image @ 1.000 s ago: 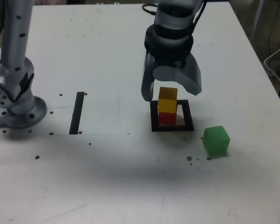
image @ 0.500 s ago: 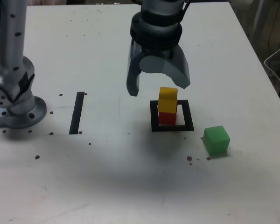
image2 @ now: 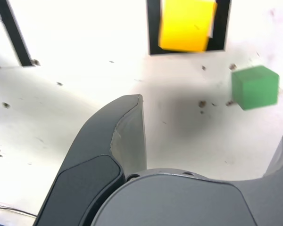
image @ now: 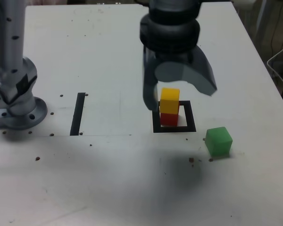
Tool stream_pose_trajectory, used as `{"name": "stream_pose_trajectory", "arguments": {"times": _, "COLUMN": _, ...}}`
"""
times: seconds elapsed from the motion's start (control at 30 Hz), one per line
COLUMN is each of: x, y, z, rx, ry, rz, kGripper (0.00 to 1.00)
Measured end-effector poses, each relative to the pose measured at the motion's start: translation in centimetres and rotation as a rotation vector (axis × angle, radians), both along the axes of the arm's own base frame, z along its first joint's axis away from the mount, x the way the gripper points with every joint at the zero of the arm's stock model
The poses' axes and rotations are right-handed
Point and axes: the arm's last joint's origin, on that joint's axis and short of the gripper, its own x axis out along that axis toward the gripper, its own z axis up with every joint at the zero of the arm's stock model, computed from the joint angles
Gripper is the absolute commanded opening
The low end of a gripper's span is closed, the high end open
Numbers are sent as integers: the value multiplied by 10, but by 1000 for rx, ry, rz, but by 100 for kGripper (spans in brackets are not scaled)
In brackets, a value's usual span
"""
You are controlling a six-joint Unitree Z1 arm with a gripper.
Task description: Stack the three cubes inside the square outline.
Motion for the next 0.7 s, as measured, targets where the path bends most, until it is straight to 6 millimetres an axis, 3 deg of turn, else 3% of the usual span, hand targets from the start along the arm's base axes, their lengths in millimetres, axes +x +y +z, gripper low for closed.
{"name": "stream_pose_trajectory", "arguments": {"times": 0.33, "x": 27, "y": -22, "z": -15, "rx": -15, "ry": -11, "rz": -38, "kGripper": 99}}
{"name": "stream_pose_trajectory", "arguments": {"times": 0.7, "x": 53, "y": -29, "z": -44, "rx": 1, "ry": -36, "rz": -50, "kGripper": 99}}
